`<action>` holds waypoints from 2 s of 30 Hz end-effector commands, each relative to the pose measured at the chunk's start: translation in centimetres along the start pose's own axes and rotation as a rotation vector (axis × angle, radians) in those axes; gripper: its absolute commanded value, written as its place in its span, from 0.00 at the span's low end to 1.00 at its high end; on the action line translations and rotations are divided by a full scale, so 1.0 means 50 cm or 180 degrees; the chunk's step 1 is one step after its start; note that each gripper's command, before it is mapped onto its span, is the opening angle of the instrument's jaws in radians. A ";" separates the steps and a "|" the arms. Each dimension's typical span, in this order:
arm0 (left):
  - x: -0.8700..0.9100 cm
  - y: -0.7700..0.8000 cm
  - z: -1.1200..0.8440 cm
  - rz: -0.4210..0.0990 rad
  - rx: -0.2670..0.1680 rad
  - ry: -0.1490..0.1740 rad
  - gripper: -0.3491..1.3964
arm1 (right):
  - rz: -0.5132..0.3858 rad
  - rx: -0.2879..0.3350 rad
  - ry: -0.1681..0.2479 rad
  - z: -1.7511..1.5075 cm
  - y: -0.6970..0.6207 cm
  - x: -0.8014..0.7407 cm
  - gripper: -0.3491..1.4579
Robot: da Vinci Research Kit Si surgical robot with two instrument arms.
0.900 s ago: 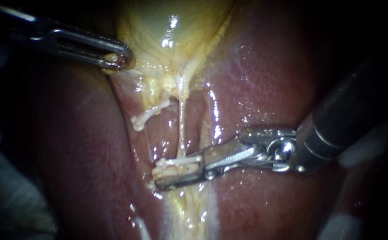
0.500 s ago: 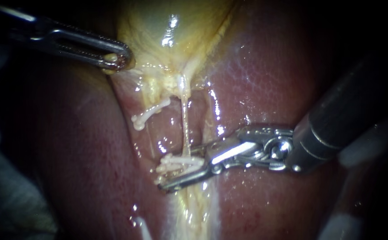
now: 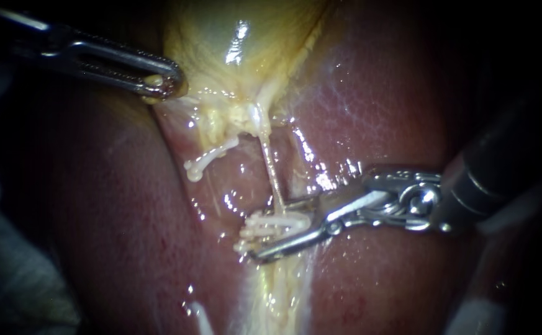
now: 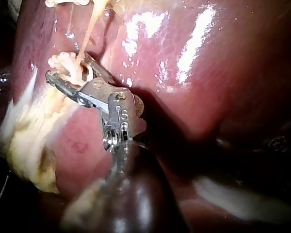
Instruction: Clipping second clip right tube
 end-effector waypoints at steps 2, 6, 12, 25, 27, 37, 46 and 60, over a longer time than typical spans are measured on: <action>0.0000 0.0000 0.0000 0.0000 -0.0001 0.0000 0.00 | 0.0003 0.0009 -0.0002 -0.0016 0.0000 -0.0002 0.47; 0.0000 0.0000 -0.0001 0.0001 -0.0002 -0.0001 0.00 | 0.0011 0.0019 -0.0003 -0.0038 0.0000 0.0000 0.47; -0.0001 0.0000 -0.0003 0.0001 -0.0003 -0.0002 0.00 | 0.0003 0.0026 0.0010 -0.0046 -0.0001 0.0009 0.47; -0.0002 0.0000 -0.0006 0.0002 -0.0006 -0.0003 0.00 | 0.0135 0.0047 0.0042 -0.0077 0.0011 0.0020 0.47; -0.0002 0.0000 -0.0006 0.0002 -0.0006 -0.0003 0.00 | 0.0192 0.0048 0.0053 -0.0078 0.0015 0.0020 0.47; -0.0001 0.0000 -0.0005 0.0001 -0.0005 -0.0003 0.00 | 0.0630 0.0034 0.0102 -0.0066 0.0038 0.0026 0.47; -0.0001 0.0001 -0.0005 0.0001 -0.0004 -0.0002 0.00 | 0.0859 0.0025 0.0137 -0.0046 0.0064 0.0015 0.47; 0.0000 0.0002 -0.0003 -0.0001 -0.0002 -0.0001 0.00 | 0.0956 0.0226 0.0259 0.0028 0.0041 0.0022 0.47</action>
